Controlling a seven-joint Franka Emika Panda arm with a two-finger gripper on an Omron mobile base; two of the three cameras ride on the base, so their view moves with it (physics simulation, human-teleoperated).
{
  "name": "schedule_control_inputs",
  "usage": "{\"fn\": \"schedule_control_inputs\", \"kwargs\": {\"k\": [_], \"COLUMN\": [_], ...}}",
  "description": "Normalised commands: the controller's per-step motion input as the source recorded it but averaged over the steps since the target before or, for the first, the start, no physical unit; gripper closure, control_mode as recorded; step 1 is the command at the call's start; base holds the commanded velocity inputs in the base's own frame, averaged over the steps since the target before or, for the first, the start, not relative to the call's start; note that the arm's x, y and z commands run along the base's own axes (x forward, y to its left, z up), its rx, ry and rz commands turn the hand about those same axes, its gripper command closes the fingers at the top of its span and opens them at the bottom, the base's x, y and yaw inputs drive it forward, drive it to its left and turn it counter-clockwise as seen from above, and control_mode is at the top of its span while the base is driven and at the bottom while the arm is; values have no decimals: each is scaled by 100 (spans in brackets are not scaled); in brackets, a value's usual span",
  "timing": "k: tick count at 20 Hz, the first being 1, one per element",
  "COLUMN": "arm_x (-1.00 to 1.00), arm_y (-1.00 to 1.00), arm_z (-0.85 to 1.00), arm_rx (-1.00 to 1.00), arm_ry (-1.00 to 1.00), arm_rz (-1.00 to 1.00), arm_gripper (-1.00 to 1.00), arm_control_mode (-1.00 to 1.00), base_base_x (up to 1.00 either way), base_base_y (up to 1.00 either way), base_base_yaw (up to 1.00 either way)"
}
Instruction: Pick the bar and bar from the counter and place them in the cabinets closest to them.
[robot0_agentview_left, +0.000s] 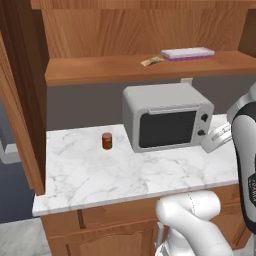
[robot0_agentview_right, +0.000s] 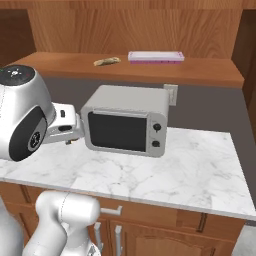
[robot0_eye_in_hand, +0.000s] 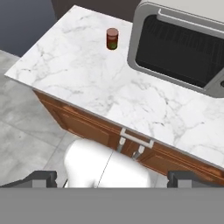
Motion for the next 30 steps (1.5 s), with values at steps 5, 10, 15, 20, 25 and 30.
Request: {"fn": "schedule_control_inputs", "kwargs": {"k": [5, 10, 15, 20, 25, 30], "arm_x": [0, 0, 0, 0, 0, 0], "arm_y": [0, 0, 0, 0, 0, 0], "arm_z": [0, 0, 0, 0, 0, 0], "arm_rx": [0, 0, 0, 0, 0, 0], "arm_ry": [0, 0, 0, 0, 0, 0], "arm_rz": [0, 0, 0, 0, 0, 0], "arm_gripper": [-100, -100, -100, -100, -100, -100], "arm_control_mode": [100, 100, 100, 100, 100, 100], "base_base_x": [-45, -45, -47, -44, -47, -51], "base_base_y": [-14, -15, -17, -12, -12, -16], "base_base_yaw": [0, 0, 0, 0, 0, 0]}}
